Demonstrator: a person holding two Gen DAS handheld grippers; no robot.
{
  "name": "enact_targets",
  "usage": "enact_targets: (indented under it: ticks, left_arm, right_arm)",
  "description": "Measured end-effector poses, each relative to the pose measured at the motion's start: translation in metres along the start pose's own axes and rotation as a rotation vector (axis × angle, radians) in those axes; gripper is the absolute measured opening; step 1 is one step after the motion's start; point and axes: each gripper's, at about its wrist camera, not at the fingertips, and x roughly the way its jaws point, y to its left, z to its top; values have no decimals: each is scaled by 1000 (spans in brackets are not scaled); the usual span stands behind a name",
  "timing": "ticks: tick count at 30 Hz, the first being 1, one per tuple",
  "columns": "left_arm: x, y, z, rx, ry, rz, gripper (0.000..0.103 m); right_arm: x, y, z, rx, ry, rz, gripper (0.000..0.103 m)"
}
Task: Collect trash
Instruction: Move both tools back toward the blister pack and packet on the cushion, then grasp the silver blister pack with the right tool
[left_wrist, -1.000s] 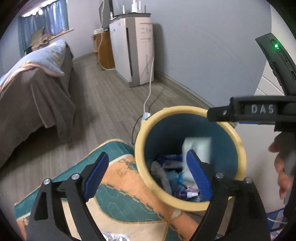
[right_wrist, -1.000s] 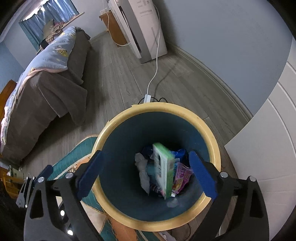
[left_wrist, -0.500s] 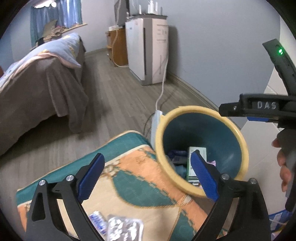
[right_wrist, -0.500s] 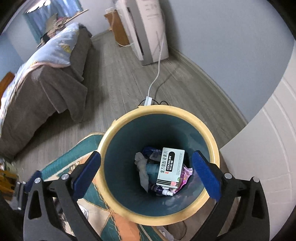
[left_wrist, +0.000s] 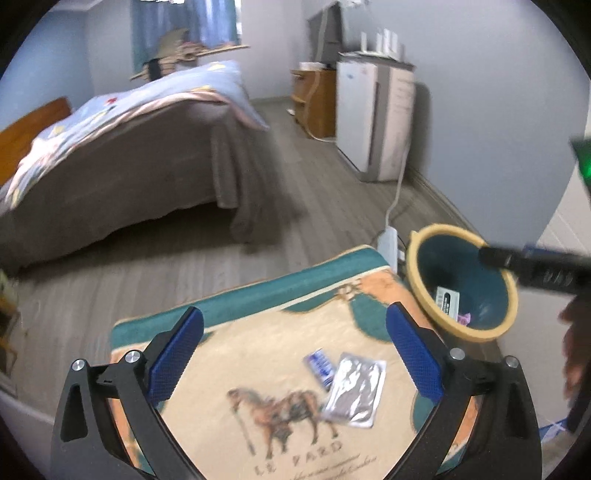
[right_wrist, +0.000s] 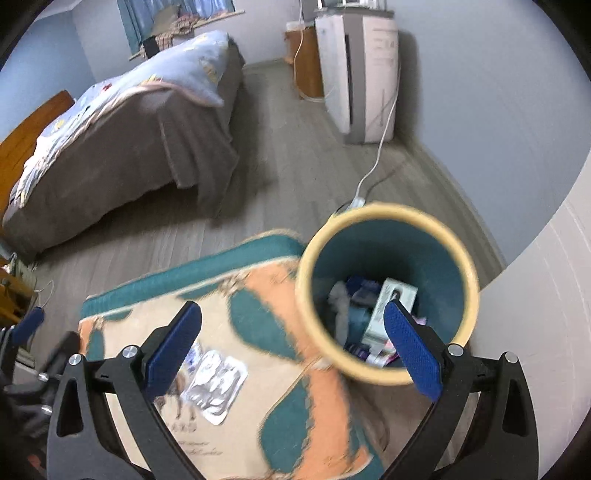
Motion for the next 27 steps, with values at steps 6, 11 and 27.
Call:
enact_targets:
  ticks: [6,11,27]
  left_arm:
    - [-21,28,-25,12,-47,135,98]
    - [-12,54,-44,-32,-15,140,98]
    - [14,88,-54,-91,86,71,98]
  right_arm:
    - [13,28,-25,23,60,-2,97]
    - [30,49,-38,-30,106,-38,97]
    - [102,94,-73,-123,247,-67,97]
